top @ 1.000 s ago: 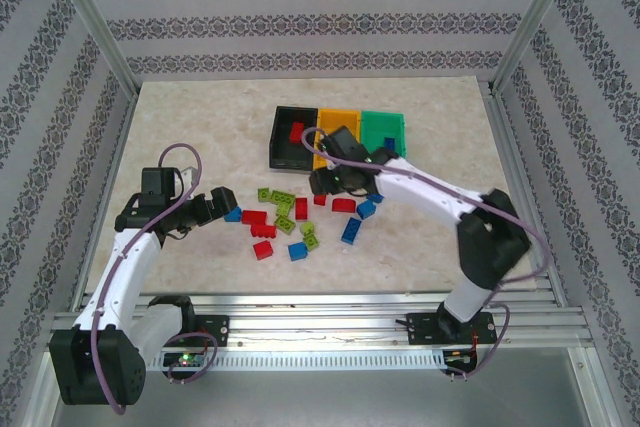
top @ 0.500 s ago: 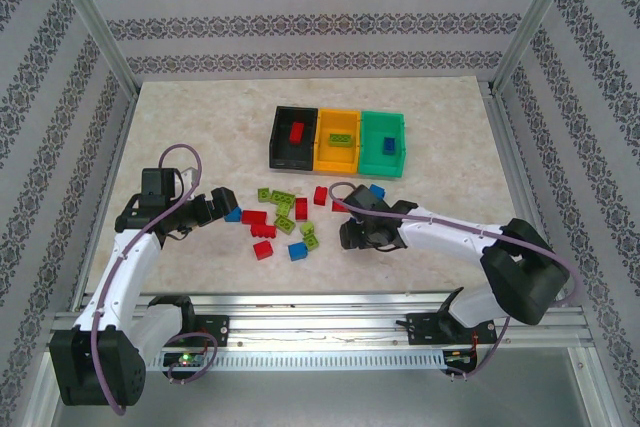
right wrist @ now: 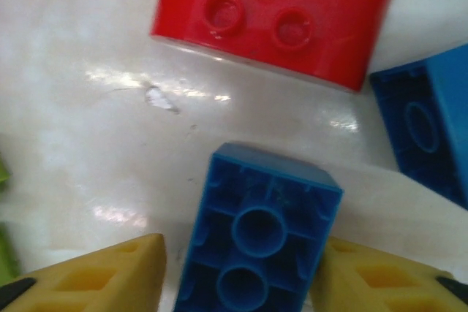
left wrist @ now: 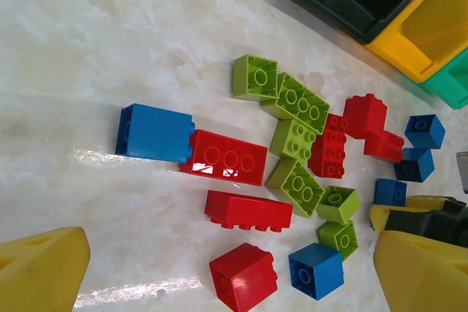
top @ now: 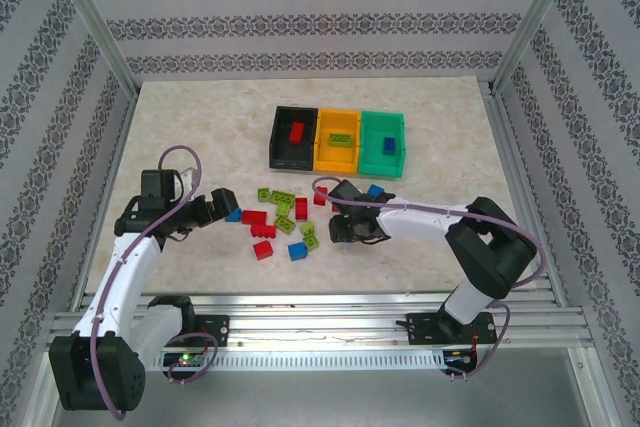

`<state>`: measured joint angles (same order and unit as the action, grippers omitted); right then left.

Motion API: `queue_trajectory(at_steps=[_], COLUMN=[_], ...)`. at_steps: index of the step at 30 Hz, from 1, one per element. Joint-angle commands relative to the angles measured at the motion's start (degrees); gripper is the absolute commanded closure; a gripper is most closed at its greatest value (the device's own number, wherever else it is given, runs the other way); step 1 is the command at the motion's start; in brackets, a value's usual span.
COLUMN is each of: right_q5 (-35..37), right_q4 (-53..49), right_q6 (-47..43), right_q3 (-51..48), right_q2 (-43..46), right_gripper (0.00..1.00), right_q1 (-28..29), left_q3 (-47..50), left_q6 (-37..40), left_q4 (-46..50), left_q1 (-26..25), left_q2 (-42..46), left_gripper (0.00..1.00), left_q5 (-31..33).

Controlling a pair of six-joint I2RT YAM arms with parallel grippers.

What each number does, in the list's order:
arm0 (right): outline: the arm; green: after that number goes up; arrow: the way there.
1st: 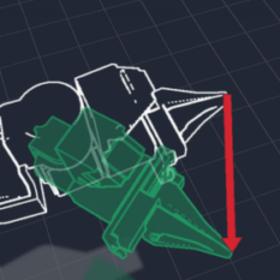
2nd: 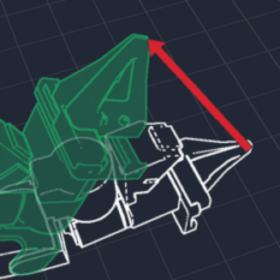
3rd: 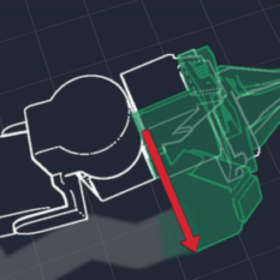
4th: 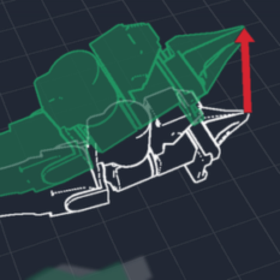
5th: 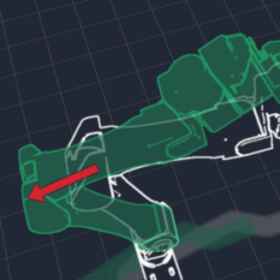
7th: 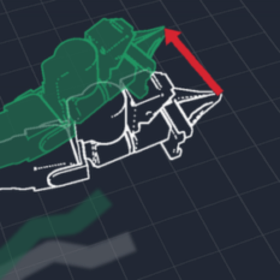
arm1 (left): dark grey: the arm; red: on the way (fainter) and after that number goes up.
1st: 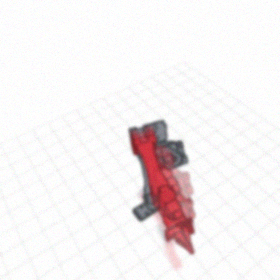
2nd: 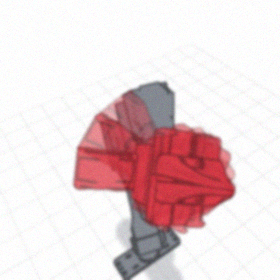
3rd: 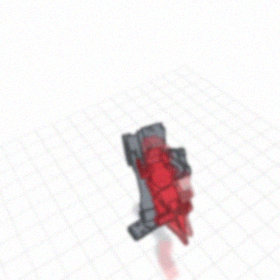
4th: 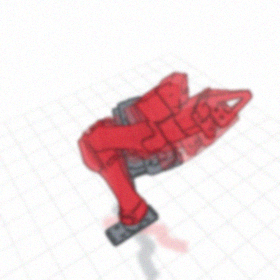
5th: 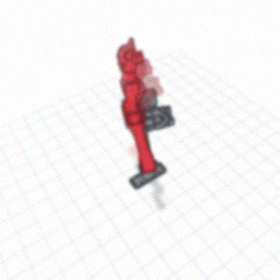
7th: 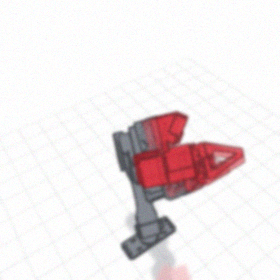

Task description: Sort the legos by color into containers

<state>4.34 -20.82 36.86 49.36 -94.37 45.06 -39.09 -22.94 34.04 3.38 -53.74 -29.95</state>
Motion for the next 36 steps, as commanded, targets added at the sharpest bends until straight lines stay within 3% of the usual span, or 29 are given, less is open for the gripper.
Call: queue_trajectory(at_steps=[1,5,13,20,25,28,32,33,35,36], right_q5=[0.73,1.15,2.94,-3.41,-7.38,-5.46,-4.58,-4.75,-5.18,-4.84], right_q4=[-0.35,-0.12,-2.03,0.65,1.18,-0.80,-3.00,-3.69,-6.68,-6.74], right_q6=[-0.45,-0.91,-3.47,-6.95,-9.74,-12.64,-15.30,-15.71,-16.86,-17.20], right_q3=[1.23,0.78,1.99,5.92,14.89,21.79,27.74,28.61,30.54,29.94], right_q2=[-2.04,-0.28,8.53,12.66,7.07,1.80,-4.23,-5.28,-6.95,-6.70], right_gripper=[0.57,0.72,0.74,0.74,0.74,0.74,0.71,0.68,0.51,0.50], right_q1=[0.99,1.21,-1.75,-13.97,-22.25,-25.20,-28.18,-28.57,-28.73,-28.47], left_q3=[0.59,0.62,0.83,0.81,0.80,0.90,0.82,0.80,0.81,0.82], left_q6=[-0.56,-0.54,-0.79,-0.93,-1.05,-1.06,-0.99,-0.98,-1.01,-1.01], left_q4=[-0.91,-1.08,-1.16,-1.08,-0.91,-1.00,-0.91,-0.91,-0.91,-0.91], left_q1=[-0.50,-0.56,-0.53,-0.54,-0.56,-0.65,-0.65,-0.60,-0.58,-0.62], left_q2=[0.21,0.49,0.43,0.09,0.11,-0.03,-0.14,-0.07,0.03,0.11], left_gripper=[0.00,0.00,0.00,0.00,0.00,0.00,0.00,0.00,0.00,0.00], left_q5=[-0.71,-0.61,-0.26,0.12,0.53,0.61,0.80,0.87,1.12,1.08])
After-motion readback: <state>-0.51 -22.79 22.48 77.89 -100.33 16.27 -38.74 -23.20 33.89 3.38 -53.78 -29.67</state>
